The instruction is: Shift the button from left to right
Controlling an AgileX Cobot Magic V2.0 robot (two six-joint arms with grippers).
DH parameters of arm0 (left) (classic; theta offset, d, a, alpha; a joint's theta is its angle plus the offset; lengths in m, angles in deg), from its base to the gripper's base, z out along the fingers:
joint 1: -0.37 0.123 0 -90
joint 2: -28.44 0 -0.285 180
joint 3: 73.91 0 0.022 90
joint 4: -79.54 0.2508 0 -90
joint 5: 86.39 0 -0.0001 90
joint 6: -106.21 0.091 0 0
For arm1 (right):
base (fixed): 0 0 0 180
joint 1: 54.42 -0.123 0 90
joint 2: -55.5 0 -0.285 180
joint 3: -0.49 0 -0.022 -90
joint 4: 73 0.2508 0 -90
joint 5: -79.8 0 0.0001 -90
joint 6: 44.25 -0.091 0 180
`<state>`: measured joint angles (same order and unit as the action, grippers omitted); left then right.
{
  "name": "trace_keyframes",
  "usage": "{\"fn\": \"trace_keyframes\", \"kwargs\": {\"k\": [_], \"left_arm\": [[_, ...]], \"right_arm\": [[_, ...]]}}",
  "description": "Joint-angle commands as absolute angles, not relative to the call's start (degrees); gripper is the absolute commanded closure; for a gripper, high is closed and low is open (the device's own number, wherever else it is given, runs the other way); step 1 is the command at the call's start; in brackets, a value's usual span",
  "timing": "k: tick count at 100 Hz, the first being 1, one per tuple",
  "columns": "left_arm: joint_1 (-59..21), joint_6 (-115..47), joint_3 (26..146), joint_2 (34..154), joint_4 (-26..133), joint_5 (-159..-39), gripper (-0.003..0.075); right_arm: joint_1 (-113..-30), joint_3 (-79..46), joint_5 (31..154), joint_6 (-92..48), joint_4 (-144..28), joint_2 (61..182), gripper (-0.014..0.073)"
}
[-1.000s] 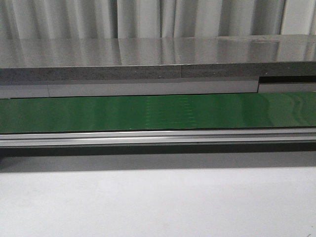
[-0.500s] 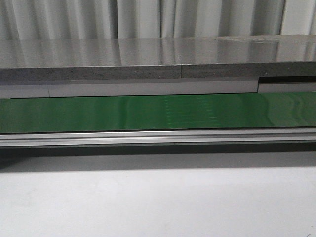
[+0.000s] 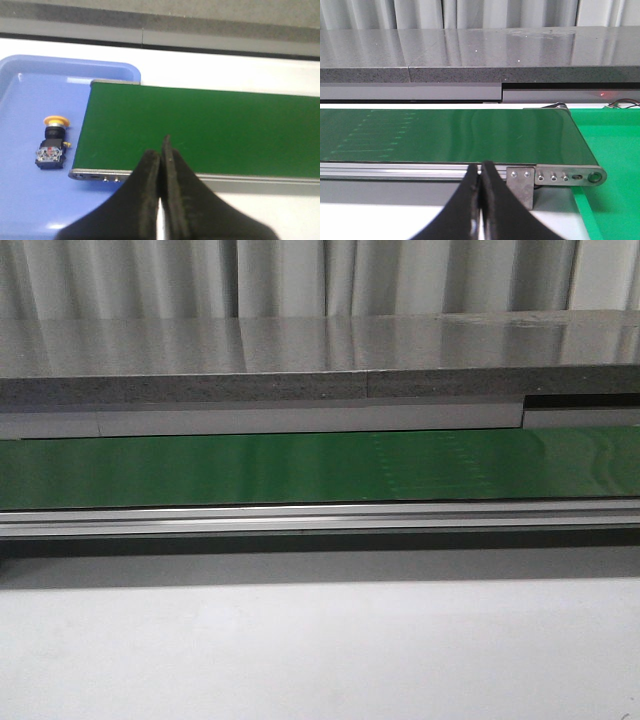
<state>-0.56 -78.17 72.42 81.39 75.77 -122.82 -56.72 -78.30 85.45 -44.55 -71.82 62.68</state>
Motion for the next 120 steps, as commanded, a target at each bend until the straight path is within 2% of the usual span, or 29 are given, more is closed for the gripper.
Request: {"fn": "trace_keyframes", "kwargs": {"k": [1,24,66,75,80,92,99,106,120], "left_arm": [[-0.5,-78.8,76.6,84.0,75.7,-123.6,0.074],[-0.5,-78.8,77.2,88.3,75.3,-126.0,0.074],[-0.5,-78.1,77.2,88.7,75.5,-126.4,0.0722],[-0.5,-78.1,77.2,88.7,75.5,-126.4,0.0612],[-0.5,-78.1,77.2,88.7,75.5,-126.4,0.0516],[-0.5,-78.1,77.2,88.7,75.8,-126.9,0.0213],[-0.5,-78.1,77.2,88.7,75.8,-126.9,0.0089],[-0.5,-78.1,77.2,88.7,76.0,-126.9,0.0046],[-0.5,-78.1,77.2,88.7,76.1,-126.4,0.0048]], "right_arm": [[-56.6,-77.4,80.7,-44.2,-71.7,61.6,0.0662],[-56.6,-77.4,80.7,-44.2,-71.7,61.6,0.0662],[-56.6,-77.4,80.7,-44.2,-71.7,61.6,0.0662],[-56.6,-77.4,80.7,-44.2,-71.7,61.6,0.0662],[-56.6,-77.4,80.7,-44.2,-71.7,61.6,0.0662],[-56.6,-77.4,80.7,-44.2,-71.7,61.6,0.0662],[-56.6,-77.4,80.7,-44.2,-71.7,61.6,0.0662],[-56.6,-77.4,80.7,-44.2,-71.7,61.6,0.0662],[-56.6,-77.4,80.7,-44.2,-71.7,61.6,0.0662]]}}
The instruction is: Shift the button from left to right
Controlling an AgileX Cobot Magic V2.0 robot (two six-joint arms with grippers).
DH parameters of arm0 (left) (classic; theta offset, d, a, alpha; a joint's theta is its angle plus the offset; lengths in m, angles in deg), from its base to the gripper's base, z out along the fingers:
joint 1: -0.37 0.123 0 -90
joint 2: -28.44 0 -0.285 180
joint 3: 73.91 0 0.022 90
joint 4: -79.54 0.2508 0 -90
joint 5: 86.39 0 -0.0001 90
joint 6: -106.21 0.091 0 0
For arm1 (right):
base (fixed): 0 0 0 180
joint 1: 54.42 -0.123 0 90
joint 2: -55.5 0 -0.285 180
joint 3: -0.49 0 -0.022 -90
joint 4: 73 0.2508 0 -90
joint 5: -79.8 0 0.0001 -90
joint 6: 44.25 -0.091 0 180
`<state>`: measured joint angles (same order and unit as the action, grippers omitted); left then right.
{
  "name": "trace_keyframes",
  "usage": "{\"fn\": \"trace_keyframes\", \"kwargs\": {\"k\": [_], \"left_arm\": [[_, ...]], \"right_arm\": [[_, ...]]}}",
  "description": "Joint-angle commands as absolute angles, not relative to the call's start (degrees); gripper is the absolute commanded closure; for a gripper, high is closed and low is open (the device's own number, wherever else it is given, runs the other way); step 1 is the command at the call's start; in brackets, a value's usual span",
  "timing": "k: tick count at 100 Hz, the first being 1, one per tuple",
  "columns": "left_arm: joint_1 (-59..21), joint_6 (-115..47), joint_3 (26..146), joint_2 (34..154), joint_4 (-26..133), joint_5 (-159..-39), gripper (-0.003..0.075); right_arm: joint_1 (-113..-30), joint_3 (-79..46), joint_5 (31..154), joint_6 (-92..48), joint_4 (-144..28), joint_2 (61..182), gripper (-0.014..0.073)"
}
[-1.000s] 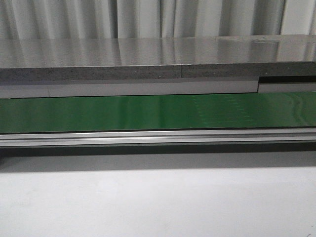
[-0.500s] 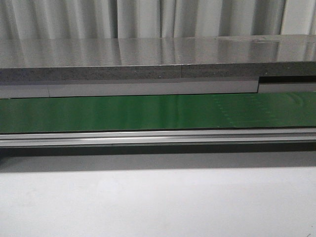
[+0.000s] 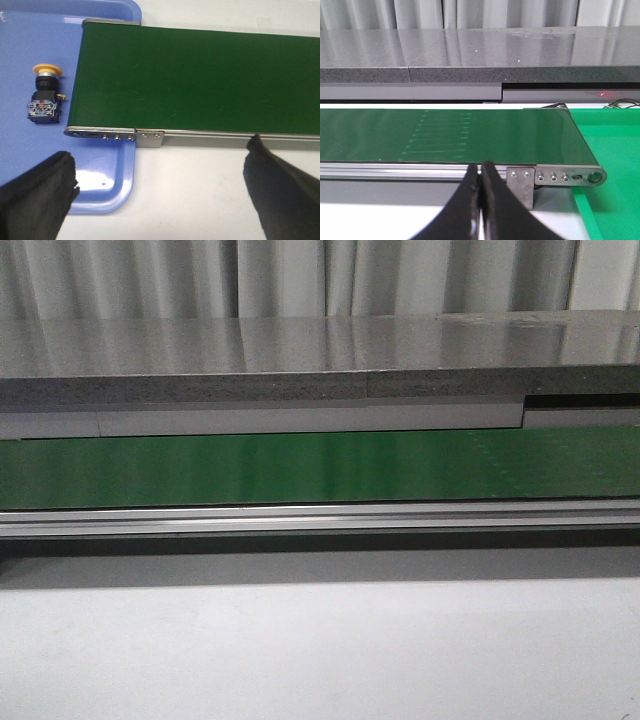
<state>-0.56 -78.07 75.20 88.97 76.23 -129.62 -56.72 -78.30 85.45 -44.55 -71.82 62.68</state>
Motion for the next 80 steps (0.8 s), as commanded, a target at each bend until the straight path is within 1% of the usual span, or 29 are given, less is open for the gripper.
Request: {"fn": "trace_keyframes", "kwargs": {"k": [1,11,34,55,63,80], "left_arm": [[-0.5,-78.1,77.2,88.7,76.1,-126.6,0.0048],[-0.5,-78.1,77.2,88.7,76.1,-129.1,0.0048],[0.1,-78.1,78.5,89.4,79.5,-129.1,0.0049],[8.1,-77.2,84.6,95.3,79.5,-128.5,0.0049],[11.4,-76.0,87.1,98.9,78.9,-128.4,0.0049],[15.9,-75.0,91.9,107.7,77.2,-127.3,0.0049]], "right_arm": [[-56.6,-77.4,80.7,-44.2,-71.7,61.6,0.0662],[-56.6,-77.4,80.7,-44.2,-71.7,61.6,0.0662],[-56.6,-77.4,80.7,-44.2,-71.7,61.6,0.0662],[-56.6,-77.4,80.7,-44.2,-71.7,61.6,0.0662],[-56.6,-77.4,80.7,-44.2,-71.7,61.6,0.0662],[-56.6,-77.4,80.7,-44.2,-71.7,61.6,0.0662]]}}
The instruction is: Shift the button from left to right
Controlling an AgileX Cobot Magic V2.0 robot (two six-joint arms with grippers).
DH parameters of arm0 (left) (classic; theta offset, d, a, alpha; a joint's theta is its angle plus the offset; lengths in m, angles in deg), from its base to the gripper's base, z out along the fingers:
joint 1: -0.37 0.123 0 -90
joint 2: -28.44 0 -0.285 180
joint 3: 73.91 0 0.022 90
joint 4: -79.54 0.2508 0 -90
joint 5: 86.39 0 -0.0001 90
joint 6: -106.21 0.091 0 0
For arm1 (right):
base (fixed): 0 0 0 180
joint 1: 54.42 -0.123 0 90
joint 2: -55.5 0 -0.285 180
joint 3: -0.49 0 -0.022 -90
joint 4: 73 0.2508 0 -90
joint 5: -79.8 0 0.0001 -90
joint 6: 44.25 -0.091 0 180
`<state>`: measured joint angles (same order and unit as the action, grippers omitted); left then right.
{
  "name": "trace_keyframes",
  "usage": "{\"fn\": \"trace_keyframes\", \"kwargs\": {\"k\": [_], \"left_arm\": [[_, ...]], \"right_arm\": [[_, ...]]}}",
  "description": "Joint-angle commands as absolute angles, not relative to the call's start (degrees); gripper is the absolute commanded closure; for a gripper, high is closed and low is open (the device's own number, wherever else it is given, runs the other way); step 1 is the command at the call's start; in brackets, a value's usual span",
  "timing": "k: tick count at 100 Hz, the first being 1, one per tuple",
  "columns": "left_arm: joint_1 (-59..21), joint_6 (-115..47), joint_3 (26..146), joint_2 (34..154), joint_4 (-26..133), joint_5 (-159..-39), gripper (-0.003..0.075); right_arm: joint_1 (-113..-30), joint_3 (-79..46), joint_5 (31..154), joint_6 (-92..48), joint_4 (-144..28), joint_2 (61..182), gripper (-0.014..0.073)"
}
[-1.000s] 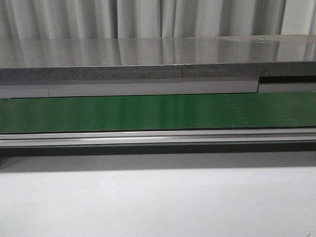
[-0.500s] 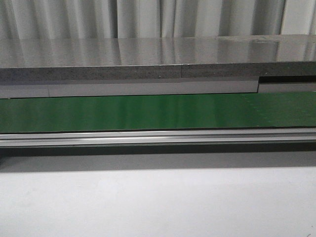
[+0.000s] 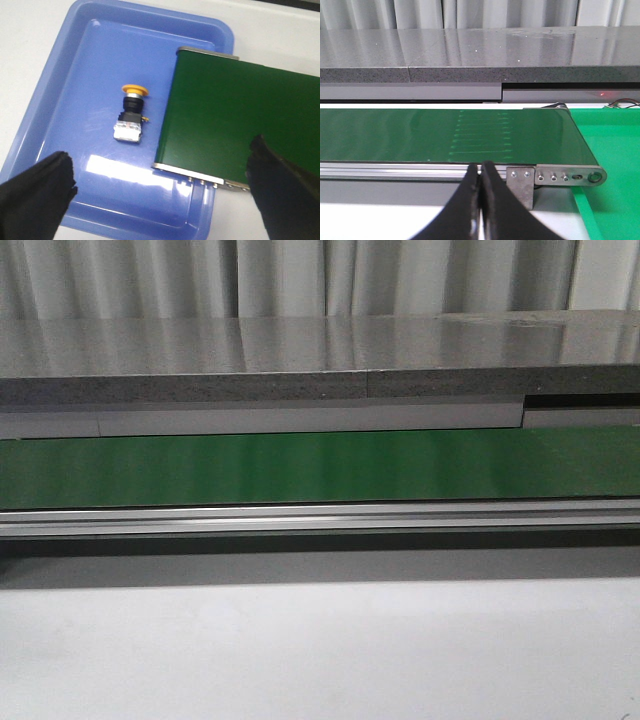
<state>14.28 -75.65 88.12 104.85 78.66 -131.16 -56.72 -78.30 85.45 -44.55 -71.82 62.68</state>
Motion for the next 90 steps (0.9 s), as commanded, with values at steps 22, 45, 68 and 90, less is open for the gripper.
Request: {"fn": "trace_keyframes", "kwargs": {"k": [22,45,68,90], "left_arm": [[19.3,-74.7,98.4,121.1,75.4,-126.5,0.0049],[20.0,-74.7,103.1,132.5,75.1,-126.7,0.0049],[20.0,-74.7,107.0,139.6,75.1,-126.7,0.0049],[20.0,-74.7,109.7,142.2,75.1,-126.7,0.0049]], "right_arm": [[-56.6,-77.4,80.7,-44.2,-71.7,61.6,0.0662],[-56.6,-77.4,80.7,-44.2,-71.7,61.6,0.0662],[-56.6,-77.4,80.7,-44.2,-71.7,61.6,0.0662],[-56.6,-77.4,80.7,-44.2,-71.7,61.6,0.0662]]}}
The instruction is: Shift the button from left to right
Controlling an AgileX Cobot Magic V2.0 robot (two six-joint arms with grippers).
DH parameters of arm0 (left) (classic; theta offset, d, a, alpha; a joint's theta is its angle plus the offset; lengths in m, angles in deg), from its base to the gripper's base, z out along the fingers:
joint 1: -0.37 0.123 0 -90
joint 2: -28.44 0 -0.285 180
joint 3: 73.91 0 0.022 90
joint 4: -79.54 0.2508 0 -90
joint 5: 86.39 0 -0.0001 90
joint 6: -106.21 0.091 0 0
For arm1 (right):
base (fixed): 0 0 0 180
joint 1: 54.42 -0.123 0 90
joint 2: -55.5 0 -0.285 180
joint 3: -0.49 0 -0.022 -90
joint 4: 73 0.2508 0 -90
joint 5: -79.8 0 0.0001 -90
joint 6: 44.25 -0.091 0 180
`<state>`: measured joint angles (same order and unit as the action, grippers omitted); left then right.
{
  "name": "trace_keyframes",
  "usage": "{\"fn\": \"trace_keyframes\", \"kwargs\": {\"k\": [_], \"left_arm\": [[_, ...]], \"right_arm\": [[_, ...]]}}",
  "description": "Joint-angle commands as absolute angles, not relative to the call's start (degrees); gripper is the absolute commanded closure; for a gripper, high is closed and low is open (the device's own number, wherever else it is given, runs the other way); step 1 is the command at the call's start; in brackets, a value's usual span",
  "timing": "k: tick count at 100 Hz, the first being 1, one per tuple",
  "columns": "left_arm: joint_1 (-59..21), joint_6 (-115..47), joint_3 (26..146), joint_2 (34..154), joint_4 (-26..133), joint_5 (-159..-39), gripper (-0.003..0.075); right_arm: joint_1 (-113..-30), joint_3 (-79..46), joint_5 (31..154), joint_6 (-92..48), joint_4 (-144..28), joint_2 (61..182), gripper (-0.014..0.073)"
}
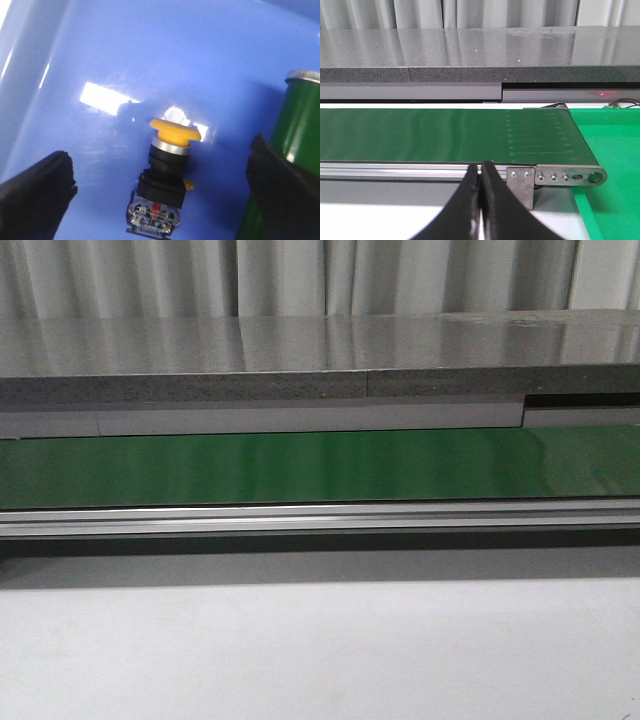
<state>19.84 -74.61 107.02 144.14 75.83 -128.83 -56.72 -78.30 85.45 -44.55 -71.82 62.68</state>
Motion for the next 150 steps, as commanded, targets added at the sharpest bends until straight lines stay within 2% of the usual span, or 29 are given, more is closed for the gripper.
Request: {"fn": "trace_keyframes", "kwargs": {"k": [1,50,150], "left_arm": [[20.0,-74.7,109.8,142.4,75.1,-126.7,0.0049],[22.2,-73.8,111.5,145.3,75.1,-127.9,0.0049],[21.7,-70.1,111.3,150.6,70.6,-129.7,0.005]], "right_arm": [[-56.6,-77.4,80.7,-44.2,-71.7,61.6,0.0662],[-56.6,-77.4,80.7,-44.2,-71.7,61.6,0.0662],[-56.6,-77.4,80.7,-44.2,-71.7,61.6,0.0662]]}}
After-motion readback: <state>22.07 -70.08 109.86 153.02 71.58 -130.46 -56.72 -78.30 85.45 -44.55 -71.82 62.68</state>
